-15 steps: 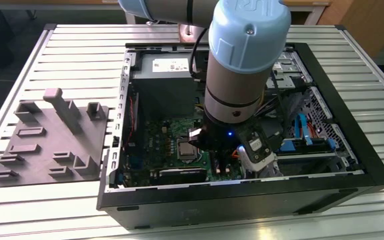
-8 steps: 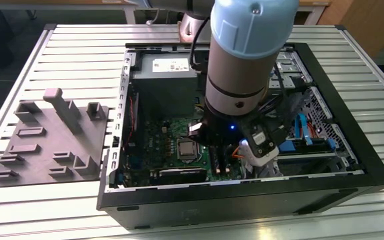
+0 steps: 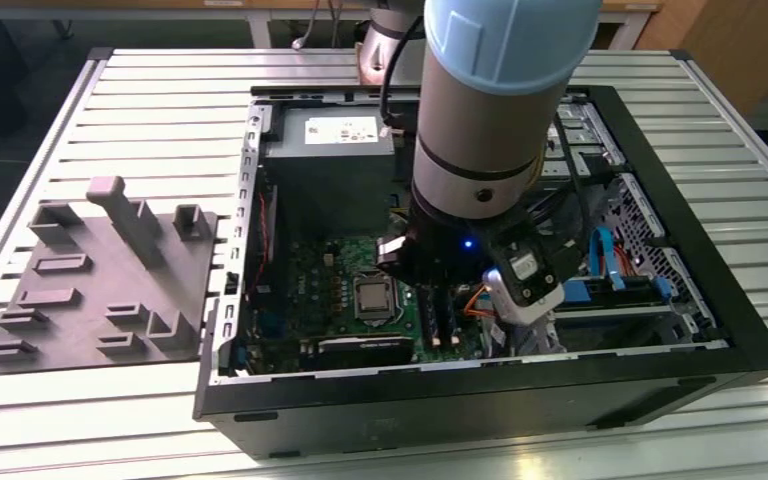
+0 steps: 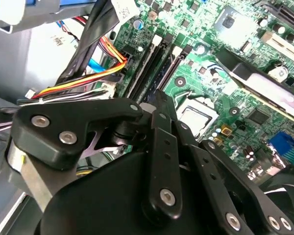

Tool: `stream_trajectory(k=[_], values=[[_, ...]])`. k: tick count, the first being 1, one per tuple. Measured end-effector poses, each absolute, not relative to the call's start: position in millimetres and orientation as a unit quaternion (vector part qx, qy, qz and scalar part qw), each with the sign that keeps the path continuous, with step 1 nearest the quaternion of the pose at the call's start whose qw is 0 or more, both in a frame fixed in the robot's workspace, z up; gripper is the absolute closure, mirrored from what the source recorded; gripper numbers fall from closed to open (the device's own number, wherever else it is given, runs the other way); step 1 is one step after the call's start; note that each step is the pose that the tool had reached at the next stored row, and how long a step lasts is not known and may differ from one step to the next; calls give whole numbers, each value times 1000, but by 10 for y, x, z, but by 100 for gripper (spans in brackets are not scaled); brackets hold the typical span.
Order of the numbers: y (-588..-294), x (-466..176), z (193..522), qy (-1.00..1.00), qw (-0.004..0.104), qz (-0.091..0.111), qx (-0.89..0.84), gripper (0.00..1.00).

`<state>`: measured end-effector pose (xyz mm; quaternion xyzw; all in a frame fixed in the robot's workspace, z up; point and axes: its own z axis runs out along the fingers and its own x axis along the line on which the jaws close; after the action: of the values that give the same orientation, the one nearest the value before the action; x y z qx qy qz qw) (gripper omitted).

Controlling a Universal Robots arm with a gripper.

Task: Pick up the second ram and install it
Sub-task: 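Press down the second ram until it locks into place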

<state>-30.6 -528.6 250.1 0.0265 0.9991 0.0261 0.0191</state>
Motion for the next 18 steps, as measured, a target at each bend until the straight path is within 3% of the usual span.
stream_trajectory(k=[18], values=[[-4958, -306, 2499, 999, 19, 26, 26, 89]])
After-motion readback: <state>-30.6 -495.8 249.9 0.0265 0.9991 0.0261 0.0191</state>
